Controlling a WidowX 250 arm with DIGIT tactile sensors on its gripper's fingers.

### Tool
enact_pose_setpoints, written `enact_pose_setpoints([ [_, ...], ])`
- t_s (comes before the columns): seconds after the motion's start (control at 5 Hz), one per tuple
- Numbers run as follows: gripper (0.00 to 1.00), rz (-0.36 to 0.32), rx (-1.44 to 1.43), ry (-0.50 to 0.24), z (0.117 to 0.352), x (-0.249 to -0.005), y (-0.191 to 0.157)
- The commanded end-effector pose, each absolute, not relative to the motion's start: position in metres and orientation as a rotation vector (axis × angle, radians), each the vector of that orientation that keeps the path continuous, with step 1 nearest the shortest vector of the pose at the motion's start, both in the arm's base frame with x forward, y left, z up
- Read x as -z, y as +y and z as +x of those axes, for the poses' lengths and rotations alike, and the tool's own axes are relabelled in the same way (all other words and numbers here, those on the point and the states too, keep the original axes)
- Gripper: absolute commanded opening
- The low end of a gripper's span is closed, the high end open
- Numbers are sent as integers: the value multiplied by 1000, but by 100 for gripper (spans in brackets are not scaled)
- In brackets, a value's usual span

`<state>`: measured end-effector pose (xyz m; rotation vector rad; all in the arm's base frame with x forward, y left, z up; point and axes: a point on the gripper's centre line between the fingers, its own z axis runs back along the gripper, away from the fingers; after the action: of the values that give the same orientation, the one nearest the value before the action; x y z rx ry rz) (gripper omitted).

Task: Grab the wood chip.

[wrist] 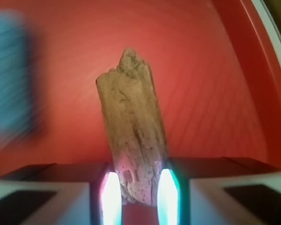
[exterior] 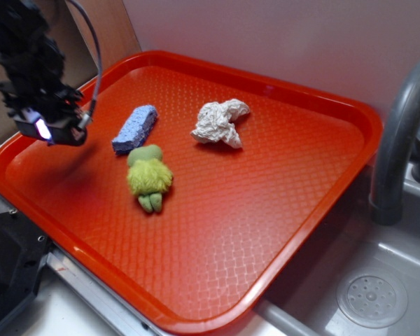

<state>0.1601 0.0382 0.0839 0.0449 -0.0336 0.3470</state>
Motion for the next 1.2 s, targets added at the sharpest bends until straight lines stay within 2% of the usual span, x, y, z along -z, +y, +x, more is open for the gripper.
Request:
enact_pose_setpoints([
  [0.0, 0, -65, -142, -108, 160, -173, -6],
  [0.4, 0, -45, -123, -106, 169, -185, 2],
  [0.6, 100, -1, 47, -124, 160, -178, 13],
  [0.8, 100, 25, 300, -118, 154, -150, 24],
  [1.0, 100, 57, 553, -101, 158, -110, 31],
])
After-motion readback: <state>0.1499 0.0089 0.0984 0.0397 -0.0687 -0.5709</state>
